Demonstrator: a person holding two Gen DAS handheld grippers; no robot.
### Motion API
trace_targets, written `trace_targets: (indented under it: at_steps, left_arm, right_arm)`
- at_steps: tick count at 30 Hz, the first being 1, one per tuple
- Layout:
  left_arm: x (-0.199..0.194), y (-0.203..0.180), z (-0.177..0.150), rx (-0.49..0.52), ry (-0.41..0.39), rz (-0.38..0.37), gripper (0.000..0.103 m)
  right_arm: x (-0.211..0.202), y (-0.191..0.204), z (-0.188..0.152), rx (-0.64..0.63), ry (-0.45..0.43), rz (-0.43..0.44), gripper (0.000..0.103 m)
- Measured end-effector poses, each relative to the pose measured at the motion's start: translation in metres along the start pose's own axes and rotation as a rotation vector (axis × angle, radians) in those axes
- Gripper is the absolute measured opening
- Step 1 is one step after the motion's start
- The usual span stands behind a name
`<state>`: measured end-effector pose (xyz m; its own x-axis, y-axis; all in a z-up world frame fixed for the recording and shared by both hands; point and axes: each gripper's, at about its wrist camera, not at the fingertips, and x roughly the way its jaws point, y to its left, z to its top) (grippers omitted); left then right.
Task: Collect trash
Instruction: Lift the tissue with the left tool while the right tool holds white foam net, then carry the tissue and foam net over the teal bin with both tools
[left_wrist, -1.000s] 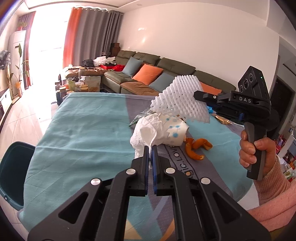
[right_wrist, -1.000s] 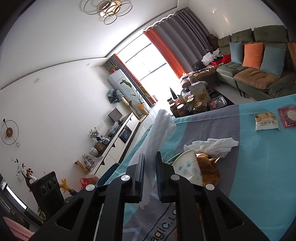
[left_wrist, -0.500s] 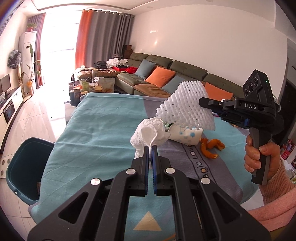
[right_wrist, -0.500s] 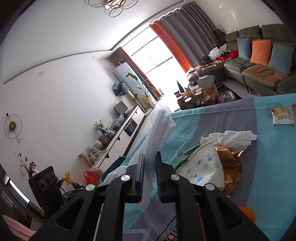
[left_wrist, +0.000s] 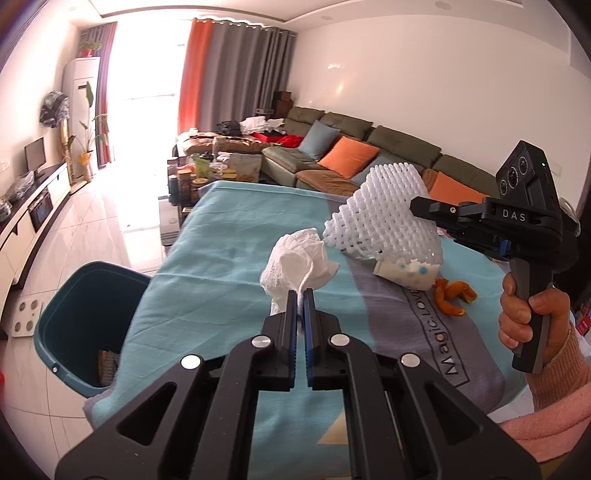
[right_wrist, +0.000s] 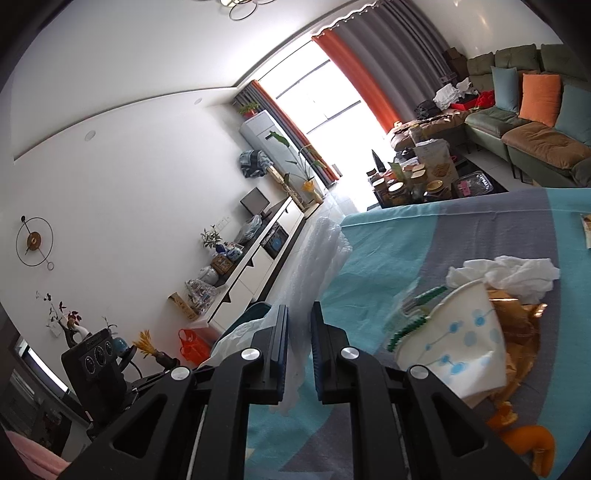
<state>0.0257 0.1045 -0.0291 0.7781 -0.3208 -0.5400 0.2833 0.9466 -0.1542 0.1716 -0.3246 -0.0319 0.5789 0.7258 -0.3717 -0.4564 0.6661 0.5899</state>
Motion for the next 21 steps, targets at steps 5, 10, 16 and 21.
trace_targets:
  at_steps: [5, 10, 16, 21]
  left_arm:
    - [-0.007, 0.016, -0.001, -0.028, -0.008, 0.044, 0.004]
    - [-0.013, 0.032, -0.003, -0.054, -0.014, 0.086, 0.004]
    - [-0.02, 0.048, -0.003, -0.081, -0.026, 0.125, 0.004]
    - [-0.026, 0.057, -0.005, -0.098, -0.031, 0.152, 0.004]
  right_arm:
    - [0.016, 0.009, 0.001, -0.017, 0.027, 0.022, 0.011]
    - [0.033, 0.019, 0.002, -0.033, 0.059, 0.045, 0.011]
    - [0.051, 0.029, 0.001, -0.045, 0.095, 0.07, 0.011]
    - [0.064, 0.037, -0.002, -0.058, 0.122, 0.09, 0.011]
